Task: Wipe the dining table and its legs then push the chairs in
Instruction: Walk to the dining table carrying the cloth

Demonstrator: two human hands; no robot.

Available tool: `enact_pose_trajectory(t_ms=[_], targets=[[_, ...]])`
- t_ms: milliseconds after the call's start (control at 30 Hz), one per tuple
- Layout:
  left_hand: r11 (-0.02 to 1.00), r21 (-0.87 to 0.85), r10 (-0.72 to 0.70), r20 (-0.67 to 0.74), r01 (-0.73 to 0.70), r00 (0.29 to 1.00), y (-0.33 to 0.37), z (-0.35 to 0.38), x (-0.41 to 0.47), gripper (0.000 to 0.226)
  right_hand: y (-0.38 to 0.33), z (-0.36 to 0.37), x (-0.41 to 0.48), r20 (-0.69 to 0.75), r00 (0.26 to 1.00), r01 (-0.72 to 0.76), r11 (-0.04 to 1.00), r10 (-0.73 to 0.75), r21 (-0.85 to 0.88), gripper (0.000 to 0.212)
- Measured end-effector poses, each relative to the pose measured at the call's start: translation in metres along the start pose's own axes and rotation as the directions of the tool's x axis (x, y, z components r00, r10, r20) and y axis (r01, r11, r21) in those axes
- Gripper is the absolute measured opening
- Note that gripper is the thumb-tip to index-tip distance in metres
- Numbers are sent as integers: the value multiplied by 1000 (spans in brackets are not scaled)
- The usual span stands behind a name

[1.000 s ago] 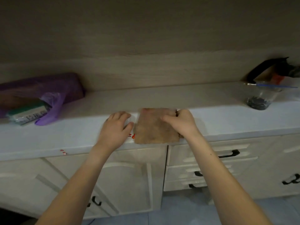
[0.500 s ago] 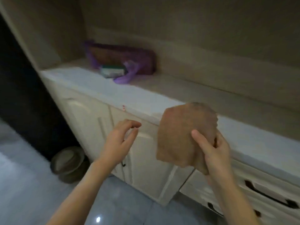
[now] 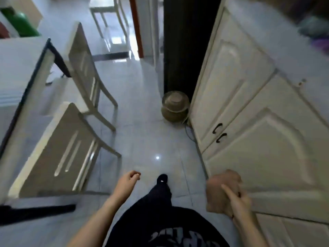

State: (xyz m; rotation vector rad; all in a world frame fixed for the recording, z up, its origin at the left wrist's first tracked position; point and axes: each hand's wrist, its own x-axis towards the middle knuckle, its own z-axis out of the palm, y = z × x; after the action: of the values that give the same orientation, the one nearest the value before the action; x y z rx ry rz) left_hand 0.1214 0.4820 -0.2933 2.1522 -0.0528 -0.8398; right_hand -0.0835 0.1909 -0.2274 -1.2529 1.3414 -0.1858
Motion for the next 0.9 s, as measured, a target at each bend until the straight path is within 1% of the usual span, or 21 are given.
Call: enact_pose_trajectory(t_ms=[67, 167, 267, 367, 467, 567, 700, 767, 900], targets=[[990, -90, -113, -89, 105, 990, -34, -10, -9, 15, -5, 25, 10, 32, 999, -12, 999, 13, -51, 24], [954, -215, -246, -154, 211, 957, -64, -20, -18, 16, -22, 71, 28, 123, 992, 38, 990, -21, -139, 27], [907, -303, -357, -183, 293, 916, -81, -29, -8, 19, -38, 121, 56, 222, 973, 120, 960, -64, -251, 37], [865, -372, -429, -201, 337, 881, -85, -39, 21, 23, -67, 171, 83, 294, 951, 186, 935, -94, -302, 35], [842, -410, -453, -181, 352, 873, -68, -57, 60, 23, -105, 217, 112, 322, 934, 267, 904, -157, -335, 34], [848, -416, -430, -176, 328, 886, -33, -82, 104, 21, -141, 250, 144, 322, 925, 317, 875, -200, -366, 29], [887, -373, -354, -174, 271, 919, 18, -117, 164, 18, -185, 274, 192, 274, 938, 316, 853, -214, -415, 23], [890, -385, -331, -177, 245, 927, 40, -130, 195, 20, -205, 285, 215, 248, 948, 292, 860, -201, -419, 22], [872, -419, -344, -162, 252, 925, 68, -147, 255, 20, -249, 319, 257, 250, 947, 293, 857, -201, -423, 21]])
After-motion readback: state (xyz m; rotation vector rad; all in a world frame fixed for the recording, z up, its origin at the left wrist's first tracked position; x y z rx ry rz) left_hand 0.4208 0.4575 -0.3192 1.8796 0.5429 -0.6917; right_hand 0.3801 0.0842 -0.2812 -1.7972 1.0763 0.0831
